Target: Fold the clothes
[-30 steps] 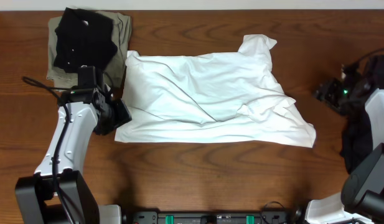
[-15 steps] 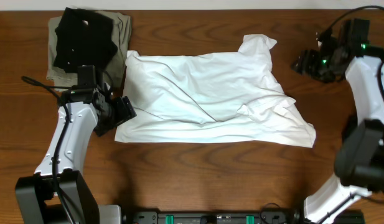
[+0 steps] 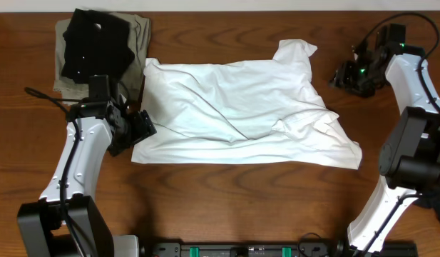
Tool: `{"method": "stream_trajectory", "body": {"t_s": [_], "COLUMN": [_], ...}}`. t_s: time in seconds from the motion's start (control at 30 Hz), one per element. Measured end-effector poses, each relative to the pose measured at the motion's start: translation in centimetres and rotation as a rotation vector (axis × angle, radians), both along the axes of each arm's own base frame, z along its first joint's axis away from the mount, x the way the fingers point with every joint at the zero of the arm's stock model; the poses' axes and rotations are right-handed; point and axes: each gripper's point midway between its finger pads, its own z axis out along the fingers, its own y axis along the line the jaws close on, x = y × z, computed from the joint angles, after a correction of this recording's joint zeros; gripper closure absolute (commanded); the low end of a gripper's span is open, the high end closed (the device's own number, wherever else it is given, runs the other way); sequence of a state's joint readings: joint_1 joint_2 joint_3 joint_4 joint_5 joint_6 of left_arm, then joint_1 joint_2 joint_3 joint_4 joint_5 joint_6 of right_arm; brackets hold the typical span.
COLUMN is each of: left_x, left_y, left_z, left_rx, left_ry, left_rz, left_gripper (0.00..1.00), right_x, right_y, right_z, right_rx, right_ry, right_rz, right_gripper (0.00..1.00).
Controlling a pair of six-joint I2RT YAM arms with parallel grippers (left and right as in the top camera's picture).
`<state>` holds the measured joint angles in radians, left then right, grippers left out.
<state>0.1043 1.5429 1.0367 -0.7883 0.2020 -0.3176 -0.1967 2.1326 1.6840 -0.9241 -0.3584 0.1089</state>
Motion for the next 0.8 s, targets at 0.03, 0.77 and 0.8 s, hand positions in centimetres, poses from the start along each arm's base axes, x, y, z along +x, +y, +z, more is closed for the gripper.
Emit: {"method": "stream_trajectory", "body": {"t_s": [0.03,0.77,0.8], "left_x": [0.0,0.0,0.0], "left_y": [0.0,0.0,0.0], "left_z": [0.0,0.0,0.0], "left_rx": [0.000,0.000,0.000], "left_ry": [0.000,0.000,0.000], "left_rz": [0.000,0.000,0.000], "left_gripper": [0.16,0.16,0.17], "right_x": [0.0,-0.6,-0.7], "right_y": [0.0,2.7,2.9], "right_z": [-0.2,-4.0,-4.1], "right_rx": [0.000,0.132,0.138], "right_ry": [0.003,0.060,0.064], "right_rz": [0.004,0.097,0.101], "right_gripper": [0.53,0.63,0.63]}}
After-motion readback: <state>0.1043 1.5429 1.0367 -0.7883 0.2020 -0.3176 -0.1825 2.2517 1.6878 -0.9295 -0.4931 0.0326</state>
